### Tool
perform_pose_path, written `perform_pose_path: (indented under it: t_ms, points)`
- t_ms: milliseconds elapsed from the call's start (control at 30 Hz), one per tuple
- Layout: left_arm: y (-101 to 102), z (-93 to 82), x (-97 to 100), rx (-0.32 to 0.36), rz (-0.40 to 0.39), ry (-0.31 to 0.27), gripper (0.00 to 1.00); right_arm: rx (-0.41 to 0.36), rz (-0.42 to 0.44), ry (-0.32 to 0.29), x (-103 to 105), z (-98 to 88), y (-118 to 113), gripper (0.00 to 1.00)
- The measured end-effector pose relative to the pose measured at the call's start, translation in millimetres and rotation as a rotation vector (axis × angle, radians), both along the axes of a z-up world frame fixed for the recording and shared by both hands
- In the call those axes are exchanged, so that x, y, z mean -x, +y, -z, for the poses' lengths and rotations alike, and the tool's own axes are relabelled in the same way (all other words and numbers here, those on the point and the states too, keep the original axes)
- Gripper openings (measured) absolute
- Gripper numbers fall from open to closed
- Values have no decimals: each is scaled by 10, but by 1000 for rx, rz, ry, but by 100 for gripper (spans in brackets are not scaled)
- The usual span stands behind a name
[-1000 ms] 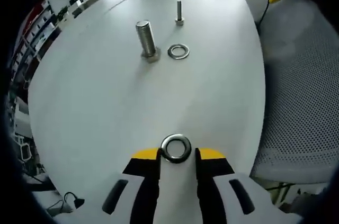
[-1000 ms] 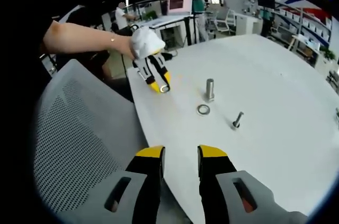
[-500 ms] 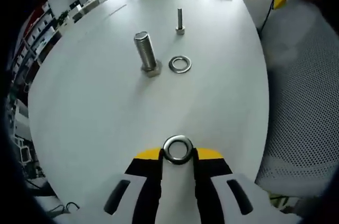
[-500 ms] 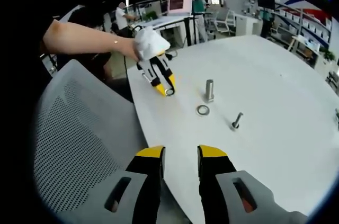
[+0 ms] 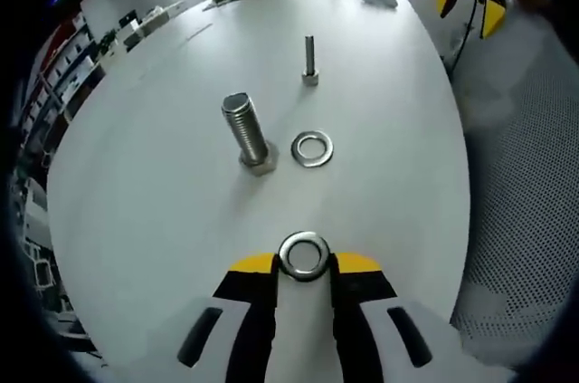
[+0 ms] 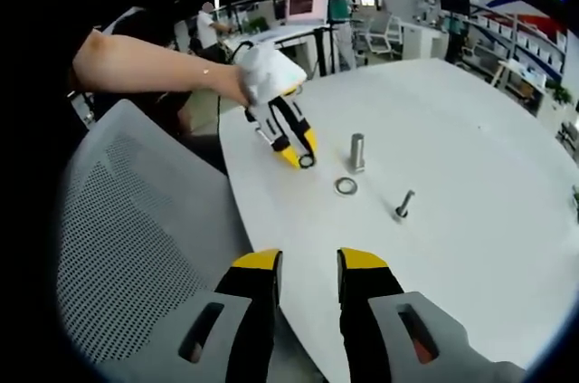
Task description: Place the washer onto the threaded stud by aligning its center hole with the stud, sliding it down to the base, and recovering from edge contact or off-axis alignment until the washer reaches the visible bottom stop.
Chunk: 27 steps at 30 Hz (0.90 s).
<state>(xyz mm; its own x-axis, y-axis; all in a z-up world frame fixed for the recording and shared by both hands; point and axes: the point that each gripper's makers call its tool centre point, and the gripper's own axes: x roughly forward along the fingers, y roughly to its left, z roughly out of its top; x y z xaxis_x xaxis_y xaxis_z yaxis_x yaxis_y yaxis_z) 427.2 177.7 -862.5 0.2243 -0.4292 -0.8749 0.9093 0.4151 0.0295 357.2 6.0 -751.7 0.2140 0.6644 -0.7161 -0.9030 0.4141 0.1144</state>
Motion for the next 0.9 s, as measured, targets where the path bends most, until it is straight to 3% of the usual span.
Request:
perform_pose_path:
  t_ms: [567,633,700,800,900]
  points:
    - [-152,-211,-108,13,39,-46,21,3,1,2,-3,2,-5,26]
    - [-182,-254,-130,21,41,-57,16,3,1,2,-4,1,-6,26]
    - [-189,-302,-146,20,48,-64,4,2,1,2,-4,0,-5,26]
    - [-165,-254,-180,9,38,-59,10,3,-2,3,2,4,-3,26]
    - [-139,-232,-159,-4,44,-56,9,4,-3,4,5,5,-1,26]
